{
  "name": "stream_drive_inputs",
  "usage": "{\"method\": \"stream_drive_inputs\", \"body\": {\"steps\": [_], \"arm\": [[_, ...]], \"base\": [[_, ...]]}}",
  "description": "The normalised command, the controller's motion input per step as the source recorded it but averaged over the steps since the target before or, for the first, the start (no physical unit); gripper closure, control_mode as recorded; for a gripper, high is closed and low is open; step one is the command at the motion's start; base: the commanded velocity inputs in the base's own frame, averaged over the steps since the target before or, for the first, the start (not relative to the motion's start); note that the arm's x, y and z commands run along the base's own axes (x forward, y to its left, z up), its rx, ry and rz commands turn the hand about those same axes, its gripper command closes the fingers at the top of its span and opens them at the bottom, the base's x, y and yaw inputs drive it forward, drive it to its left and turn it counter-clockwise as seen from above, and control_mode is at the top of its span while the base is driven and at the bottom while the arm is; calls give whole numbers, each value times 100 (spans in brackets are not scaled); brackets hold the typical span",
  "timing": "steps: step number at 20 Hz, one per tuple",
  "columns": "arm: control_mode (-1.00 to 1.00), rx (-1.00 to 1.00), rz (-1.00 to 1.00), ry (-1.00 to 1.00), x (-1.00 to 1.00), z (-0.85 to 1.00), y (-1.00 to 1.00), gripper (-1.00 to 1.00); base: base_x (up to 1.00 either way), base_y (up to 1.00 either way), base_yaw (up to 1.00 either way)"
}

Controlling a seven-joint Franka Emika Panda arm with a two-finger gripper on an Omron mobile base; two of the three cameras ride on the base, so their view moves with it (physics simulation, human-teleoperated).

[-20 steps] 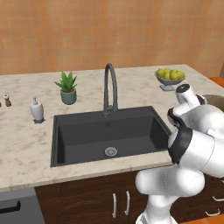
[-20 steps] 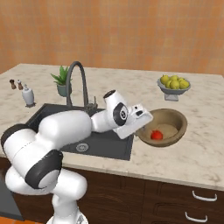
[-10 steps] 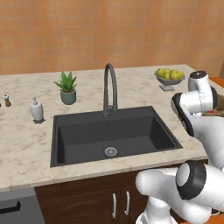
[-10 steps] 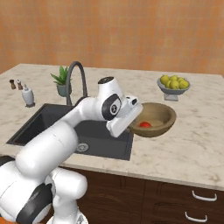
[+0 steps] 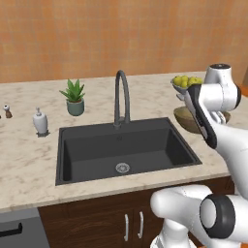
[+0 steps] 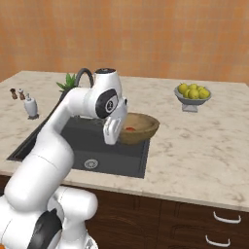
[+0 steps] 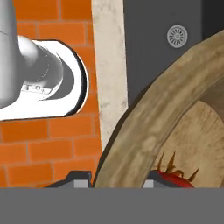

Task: Pick the tomato from the sink and place it in the bowl. Then pick the bowl and place it in the microwave. Then close the microwave door and press the start button.

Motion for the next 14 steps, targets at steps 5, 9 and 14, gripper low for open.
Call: {"method": "stream_drive_inputs", "body": {"steps": [5,9,14], "arm": [[-100,0,12,-17,-53,28,75,100],[-100,0,1,-15,-37,40,60,100],[-100,0,4,0,-49,83,21,100]], "base": [[0,0,0],[0,0,0],[0,0,0]]}}
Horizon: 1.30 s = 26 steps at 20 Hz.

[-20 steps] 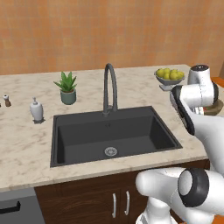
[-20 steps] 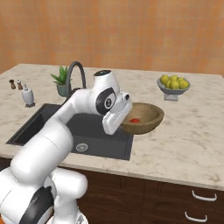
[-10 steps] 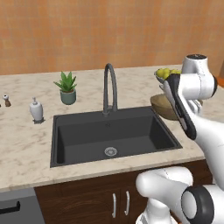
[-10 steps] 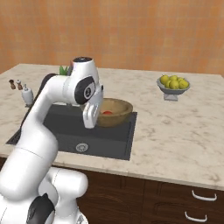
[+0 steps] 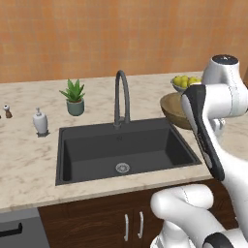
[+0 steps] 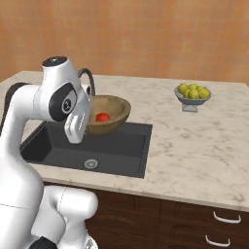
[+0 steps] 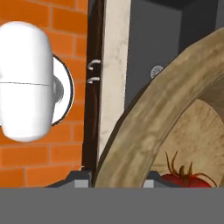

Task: Pick the tomato from the sink and place it in the bowl. Then pick the bowl and place it in the microwave. Then close the microwave door and press the start button.

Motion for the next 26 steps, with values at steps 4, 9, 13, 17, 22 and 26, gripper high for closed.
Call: {"method": "stream_drive_inputs", "body": {"steps": [4,9,13,17,22,26], "arm": [[-100,0,5,-8,-61,82,37,100],[-100,0,2,-17,-75,71,24,100],[100,0,0,-1,-44,27,2,100],[100,0,0,0,0,0,0,100],[100,0,0,0,0,0,0,100],[100,0,0,0,0,0,0,100]], "base": [[0,0,0],[0,0,0],[-30,-1,0],[-52,-67,-14],[-3,-27,-76],[0,0,-97]]}}
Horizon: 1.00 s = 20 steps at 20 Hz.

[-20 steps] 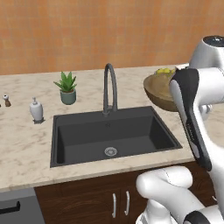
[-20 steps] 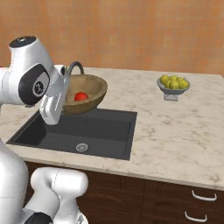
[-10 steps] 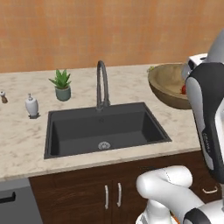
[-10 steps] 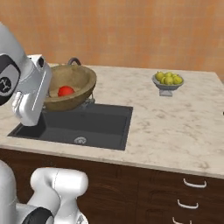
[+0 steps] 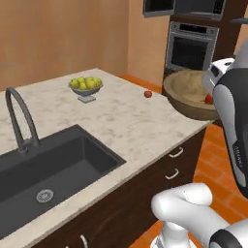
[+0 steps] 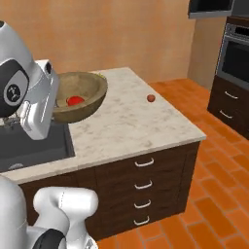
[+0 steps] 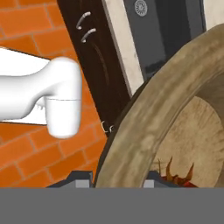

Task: Pick the tomato from the sink and place it in the bowl. Then pick the bowl and place it in the microwave. Then close the microwave door and press the start button.

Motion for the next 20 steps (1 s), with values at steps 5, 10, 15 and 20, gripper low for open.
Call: {"method": "stream_drive_inputs", "body": {"steps": [5,10,15,20], "arm": [[100,0,0,0,0,0,0,100],[100,0,0,0,0,0,0,100],[100,0,0,0,0,0,0,100],[100,0,0,0,0,0,0,100]], "base": [[23,-21,-73],[62,-85,-32],[68,-100,-29],[57,-100,-25]]}}
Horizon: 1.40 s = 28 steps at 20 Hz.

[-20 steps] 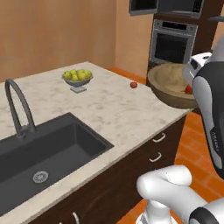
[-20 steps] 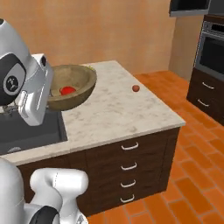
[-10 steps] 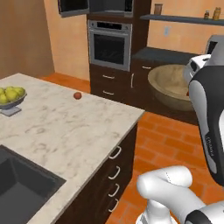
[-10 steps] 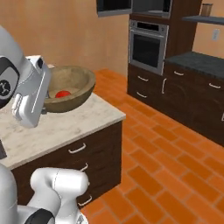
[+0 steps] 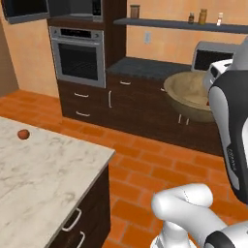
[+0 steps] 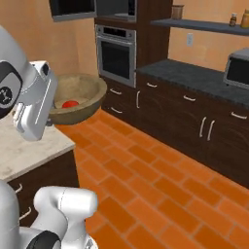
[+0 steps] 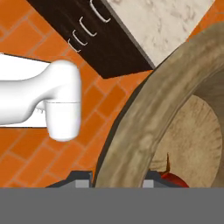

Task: Pick the tomato from the sink and place it in the bowl. Then pick the bowl and place it in the microwave. Then close the microwave door and press the start button.

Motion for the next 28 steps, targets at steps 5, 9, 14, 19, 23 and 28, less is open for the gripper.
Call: {"method": "stream_drive_inputs", "body": {"steps": [5,9,14,19,23,28], "arm": [[100,0,0,0,0,0,0,100],[100,0,0,0,0,0,0,100],[100,0,0,0,0,0,0,100],[100,0,0,0,0,0,0,100],[100,0,0,0,0,0,0,100],[100,0,0,0,0,0,0,100]], "base": [[82,-97,-1],[100,-66,7],[100,-45,11],[100,-22,15],[100,0,20],[100,30,20]]}}
